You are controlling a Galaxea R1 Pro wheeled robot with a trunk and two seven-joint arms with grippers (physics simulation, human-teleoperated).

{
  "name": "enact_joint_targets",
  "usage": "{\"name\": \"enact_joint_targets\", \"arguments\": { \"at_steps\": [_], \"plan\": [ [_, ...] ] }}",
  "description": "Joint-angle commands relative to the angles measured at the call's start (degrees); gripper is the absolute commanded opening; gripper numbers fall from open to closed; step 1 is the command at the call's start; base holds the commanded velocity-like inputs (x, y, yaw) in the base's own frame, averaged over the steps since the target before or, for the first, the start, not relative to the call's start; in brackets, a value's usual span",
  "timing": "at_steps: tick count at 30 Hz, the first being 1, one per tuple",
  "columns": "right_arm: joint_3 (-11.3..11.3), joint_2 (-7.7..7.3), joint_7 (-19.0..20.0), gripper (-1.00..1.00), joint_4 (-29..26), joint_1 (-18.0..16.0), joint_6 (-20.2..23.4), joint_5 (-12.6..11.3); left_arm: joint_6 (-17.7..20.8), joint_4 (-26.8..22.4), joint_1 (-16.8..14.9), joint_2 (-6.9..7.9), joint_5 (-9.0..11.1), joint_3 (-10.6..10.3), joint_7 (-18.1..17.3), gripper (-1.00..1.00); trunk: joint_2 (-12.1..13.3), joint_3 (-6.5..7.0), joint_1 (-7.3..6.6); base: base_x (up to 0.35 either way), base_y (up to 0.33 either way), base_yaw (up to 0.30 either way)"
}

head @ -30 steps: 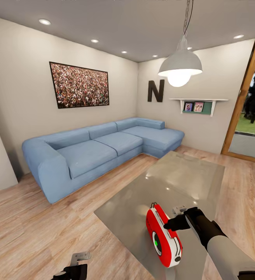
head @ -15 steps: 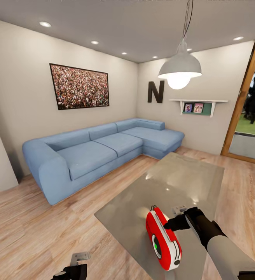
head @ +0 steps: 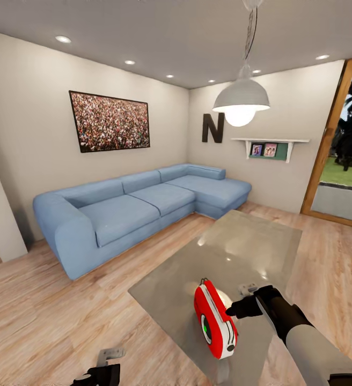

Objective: Turn on the radio receiver that's on the table in the living room.

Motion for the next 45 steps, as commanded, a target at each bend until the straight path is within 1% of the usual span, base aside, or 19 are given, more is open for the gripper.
{"name": "enact_joint_targets", "arguments": {
  "at_steps": [1, 24, 27, 30, 31, 32, 33, 36, 37, 39, 40, 41, 42, 43, 44, 45],
  "plan": [
    [0.0, 0.0, 0.0, 1.0, -0.01, 0.0, 0.0, 0.02, 0.0, 0.0, 0.0, 0.0, 0.0, 0.0, 0.0, -1.0, 0.42, 0.18, -0.23, -0.279, -0.164, 0.0],
    [0.0, 0.0, 0.0, 1.0, 0.04, 0.0, 0.0, 0.01, 0.0, 0.01, 0.0, 0.06, 0.0, 0.0, 0.05, -1.0, 9.64, 4.31, -5.28, -0.281, -0.168, 0.0],
    [0.0, 0.0, -0.04, 1.0, 0.05, 0.0, 0.0, -0.02, 0.0, 0.05, 0.0, 0.14, -0.04, 0.0, 0.02, -1.0, 10.84, 4.85, -5.94, -0.144, -0.078, 0.0],
    [-0.09, -0.46, -0.26, 1.0, 1.13, 0.0, -0.65, -0.07, 0.0, 0.08, 0.0, 0.17, -0.08, 0.0, 0.0, -1.0, 12.05, 5.39, -6.6, -0.022, -0.012, 0.0],
    [-0.12, -0.6, -0.84, 1.0, 2.15, 0.0, -1.7, -0.08, 0.0, 0.08, 0.0, 0.2, -0.08, 0.0, 0.02, -1.0, 12.45, 5.57, -6.82, -0.01, -0.006, 0.0],
    [-0.15, -0.74, -2.87, 1.0, 4.33, 0.03, -4.65, -0.1, 0.0, 0.09, 0.0, 0.28, -0.12, 0.0, 0.03, -1.0, 12.85, 5.75, -7.04, -0.005, -0.003, 0.0],
    [-0.15, -0.79, -6.39, 1.0, 7.38, 0.06, -9.07, -0.15, 0.0, 0.1, 0.0, 0.36, -0.15, 0.0, 0.06, -1.0, 13.25, 5.93, -7.26, -0.003, -0.001, 0.0],
    [-0.21, -0.81, -15.57, 1.0, 15.43, 0.1, -20.28, -0.39, 0.0, 0.33, 0.0, 0.43, -0.18, -0.04, 0.12, -1.0, 14.45, 6.47, -7.91, -0.001, -0.001, 0.0],
    [-0.24, -0.81, -16.99, 1.0, 16.92, 0.12, -22.27, -0.42, 0.0, 0.66, 0.0, 0.48, -0.21, -0.06, 0.14, -1.0, 14.85, 6.65, -8.13, 0.0, 0.0, 0.0],
    [-0.32, -0.84, -23.71, 1.0, 26.91, 0.19, -33.41, -0.49, -0.46, 2.31, 0.04, 1.38, -0.25, -0.19, 0.17, -1.0, 15.66, 7.01, -8.57, 0.0, 0.0, 0.0],
    [-0.31, -0.85, -25.29, 1.0, 29.41, 0.28, -35.91, -0.5, -1.01, 2.91, 0.08, 1.82, -0.25, -0.22, 0.17, -1.0, 16.06, 7.19, -8.79, 0.0, 0.0, 0.0],
    [-0.3, -0.86, -25.93, 1.0, 30.29, 0.33, -36.81, -0.51, -1.35, 3.28, 0.1, 2.07, -0.26, -0.23, 0.17, -1.0, 16.46, 7.37, -9.01, 0.0, 0.0, 0.0],
    [-0.3, -0.87, -26.9, 1.0, 31.52, 0.57, -38.1, -0.51, -2.16, 4.21, 0.14, 2.64, -0.26, -0.24, 0.17, -1.0, 16.86, 7.54, -9.23, 0.0, 0.0, 0.0],
    [-0.29, -0.87, -27.55, 1.0, 32.31, 1.07, -38.92, -0.52, -3.08, 5.42, 0.19, 3.36, -0.24, -0.23, 0.17, -1.0, 17.26, 7.72, -9.45, 0.0, 0.0, 0.0],
    [-0.28, -0.87, -27.78, 1.0, 32.59, 1.43, -39.21, -0.52, -3.61, 6.07, 0.2, 3.76, -0.23, -0.24, 0.17, -1.0, 17.66, 7.9, -9.67, 0.0, 0.0, 0.0],
    [-0.28, -0.88, -28.13, 1.0, 33.0, 2.31, -39.61, -0.52, -4.64, 7.13, 0.32, 4.6, -0.18, -0.22, 0.17, -1.0, 18.06, 8.08, -9.89, 0.0, 0.0, 0.0]
  ]
}}
